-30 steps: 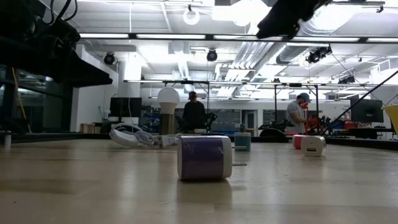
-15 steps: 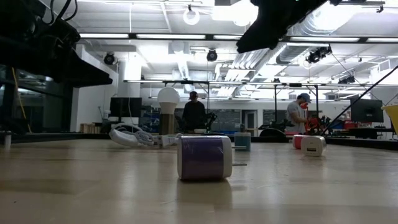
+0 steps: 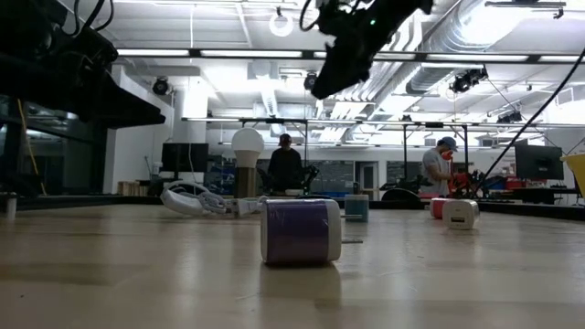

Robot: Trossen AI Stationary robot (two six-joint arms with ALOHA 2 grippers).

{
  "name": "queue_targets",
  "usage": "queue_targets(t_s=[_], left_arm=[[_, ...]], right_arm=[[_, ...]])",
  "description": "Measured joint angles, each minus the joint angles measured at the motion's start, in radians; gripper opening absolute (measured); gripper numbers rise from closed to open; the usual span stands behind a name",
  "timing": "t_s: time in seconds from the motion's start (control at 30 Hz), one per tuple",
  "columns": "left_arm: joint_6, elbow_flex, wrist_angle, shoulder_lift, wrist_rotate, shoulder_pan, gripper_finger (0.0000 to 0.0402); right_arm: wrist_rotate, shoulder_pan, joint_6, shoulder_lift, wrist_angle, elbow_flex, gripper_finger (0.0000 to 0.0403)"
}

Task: Pick & Place Office items
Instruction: Put the top blue charger adapter into the orange basket

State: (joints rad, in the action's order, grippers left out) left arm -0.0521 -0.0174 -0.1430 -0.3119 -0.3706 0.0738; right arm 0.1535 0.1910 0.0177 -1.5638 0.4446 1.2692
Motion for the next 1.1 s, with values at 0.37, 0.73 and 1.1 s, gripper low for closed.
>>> queue_targets(t_s=[0.37, 0.73, 1.1], left_arm=[[0.0, 0.0, 0.0, 0.0, 0.0, 0.0, 0.023], [0.0, 0.0, 0.0, 0.0, 0.0, 0.0, 0.023], [0.0, 0.0, 0.0, 0.0, 0.0, 0.0, 0.023]], right_arm=[[-0.059, 0.071, 0.01, -0.174, 0.109, 0.154, 0.0151], [-0.007, 0.074, 0.061, -0.327, 0.285, 0.348, 0.0151], [0.09, 0.069, 0.092, -0.374, 0.322, 0.385, 0.0151]])
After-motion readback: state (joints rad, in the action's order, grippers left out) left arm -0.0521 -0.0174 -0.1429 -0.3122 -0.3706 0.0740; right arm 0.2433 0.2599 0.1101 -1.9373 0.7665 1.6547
